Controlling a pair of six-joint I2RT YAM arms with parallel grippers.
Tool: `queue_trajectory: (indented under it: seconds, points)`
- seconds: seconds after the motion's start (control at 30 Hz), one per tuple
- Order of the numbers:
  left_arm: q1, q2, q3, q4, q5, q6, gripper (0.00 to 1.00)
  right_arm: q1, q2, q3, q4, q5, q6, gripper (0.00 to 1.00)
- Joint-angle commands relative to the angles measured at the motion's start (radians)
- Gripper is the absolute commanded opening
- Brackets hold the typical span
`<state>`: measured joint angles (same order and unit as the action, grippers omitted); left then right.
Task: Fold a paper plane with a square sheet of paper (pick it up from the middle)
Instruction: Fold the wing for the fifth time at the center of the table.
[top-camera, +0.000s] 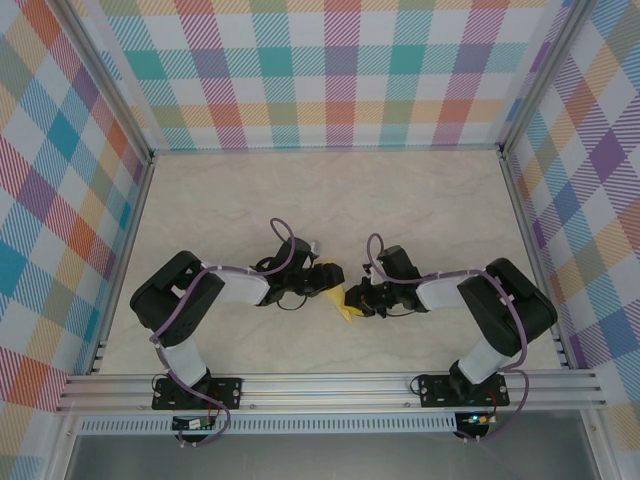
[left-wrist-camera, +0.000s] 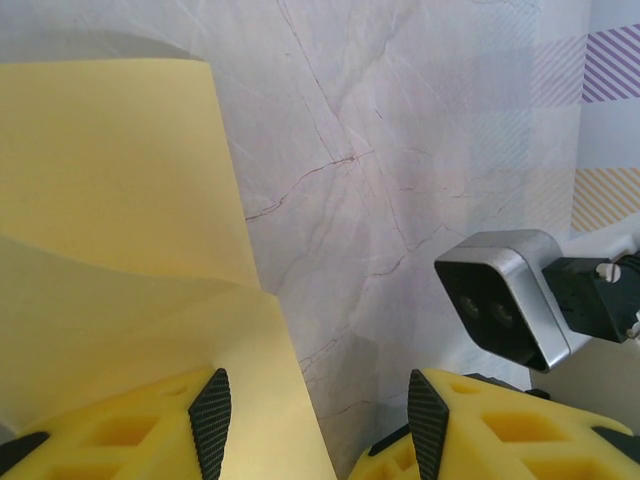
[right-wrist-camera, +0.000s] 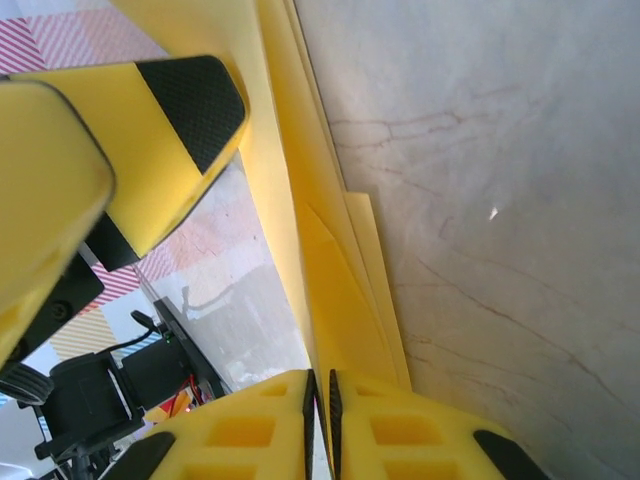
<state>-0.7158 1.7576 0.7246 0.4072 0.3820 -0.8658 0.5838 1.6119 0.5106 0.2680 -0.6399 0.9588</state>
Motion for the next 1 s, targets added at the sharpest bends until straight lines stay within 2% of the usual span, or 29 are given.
queue_trajectory:
  seconds: [0.0,0.13,0.4,0.67,0.83,0.97]
  points:
    - [-0.015,0.027,0.004,-0.081,0.011,0.021,0.53,0.008,0.013,0.020,-0.054,-0.033,-0.049,0.09]
    - [-0.019,0.026,0.001,-0.084,0.009,0.019,0.53,0.013,0.031,0.022,-0.106,-0.023,-0.087,0.06]
    - [-0.020,0.035,0.009,-0.090,0.011,0.016,0.53,0.022,0.066,0.037,-0.220,-0.008,-0.165,0.10]
    - [-0.023,0.034,0.017,-0.105,0.009,0.019,0.53,0.022,-0.041,0.051,-0.268,0.002,-0.145,0.15]
    - [-0.023,0.038,0.021,-0.108,0.011,0.021,0.53,0.022,-0.035,0.043,-0.267,-0.013,-0.155,0.14]
    - [-0.024,0.037,0.023,-0.112,0.011,0.021,0.53,0.022,0.005,0.037,-0.259,-0.022,-0.164,0.09]
